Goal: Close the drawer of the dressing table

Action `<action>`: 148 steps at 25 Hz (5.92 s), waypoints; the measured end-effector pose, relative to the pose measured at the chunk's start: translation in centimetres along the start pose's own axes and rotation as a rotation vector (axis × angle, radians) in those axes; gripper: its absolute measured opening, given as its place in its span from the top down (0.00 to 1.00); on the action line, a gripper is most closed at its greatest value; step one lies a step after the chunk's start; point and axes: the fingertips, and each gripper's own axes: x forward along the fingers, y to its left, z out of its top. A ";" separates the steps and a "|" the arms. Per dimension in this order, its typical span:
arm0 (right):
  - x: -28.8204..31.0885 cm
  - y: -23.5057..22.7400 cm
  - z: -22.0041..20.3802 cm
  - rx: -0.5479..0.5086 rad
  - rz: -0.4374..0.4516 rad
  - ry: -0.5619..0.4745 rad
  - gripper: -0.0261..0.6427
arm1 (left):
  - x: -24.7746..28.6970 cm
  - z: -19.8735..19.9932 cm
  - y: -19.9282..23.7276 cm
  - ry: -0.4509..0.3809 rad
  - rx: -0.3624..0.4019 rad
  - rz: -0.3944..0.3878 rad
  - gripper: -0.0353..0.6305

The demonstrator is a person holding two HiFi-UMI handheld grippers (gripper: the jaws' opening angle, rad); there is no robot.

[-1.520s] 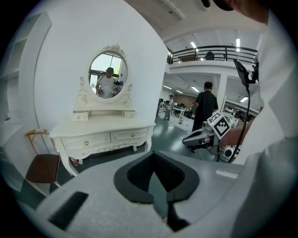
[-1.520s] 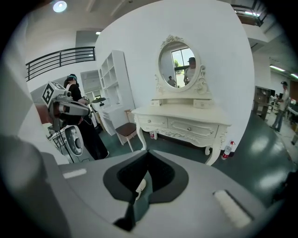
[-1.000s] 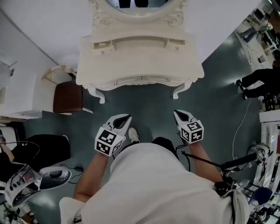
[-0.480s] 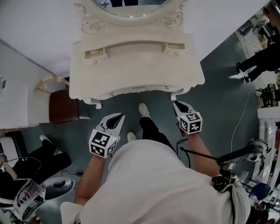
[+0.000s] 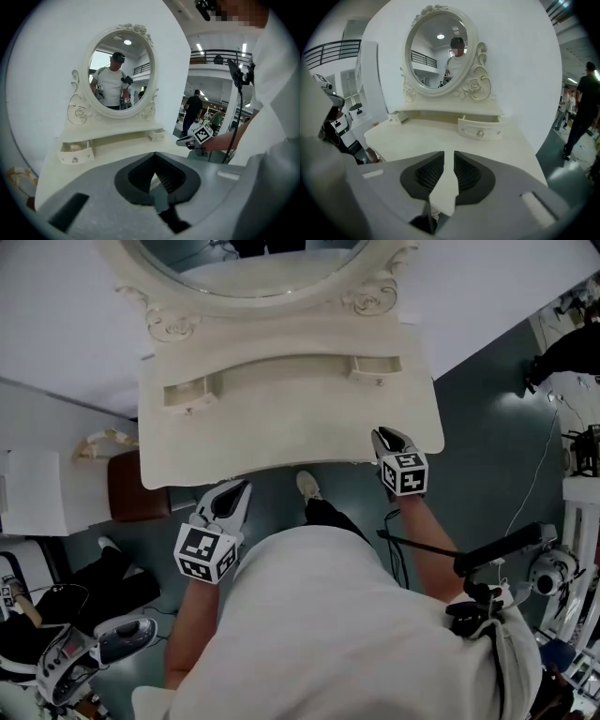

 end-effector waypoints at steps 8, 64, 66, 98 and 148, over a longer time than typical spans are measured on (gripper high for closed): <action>7.2 -7.2 2.6 0.042 -0.028 0.024 0.81 | 4.8 3.7 1.7 0.020 -0.015 0.045 0.94; 17.1 -12.9 7.1 0.124 -0.049 0.030 0.81 | 9.2 6.4 5.0 0.021 -0.039 0.113 0.94; 17.1 -12.9 7.2 0.121 -0.049 0.030 0.81 | 9.2 6.4 5.0 0.021 -0.041 0.115 0.94; 18.2 -13.5 8.5 0.095 -0.049 0.025 0.82 | 10.4 6.9 5.3 0.032 -0.047 0.100 0.94; 8.2 4.8 0.6 0.085 -0.068 0.193 0.96 | -1.2 0.7 12.3 -0.010 -0.045 -0.044 0.94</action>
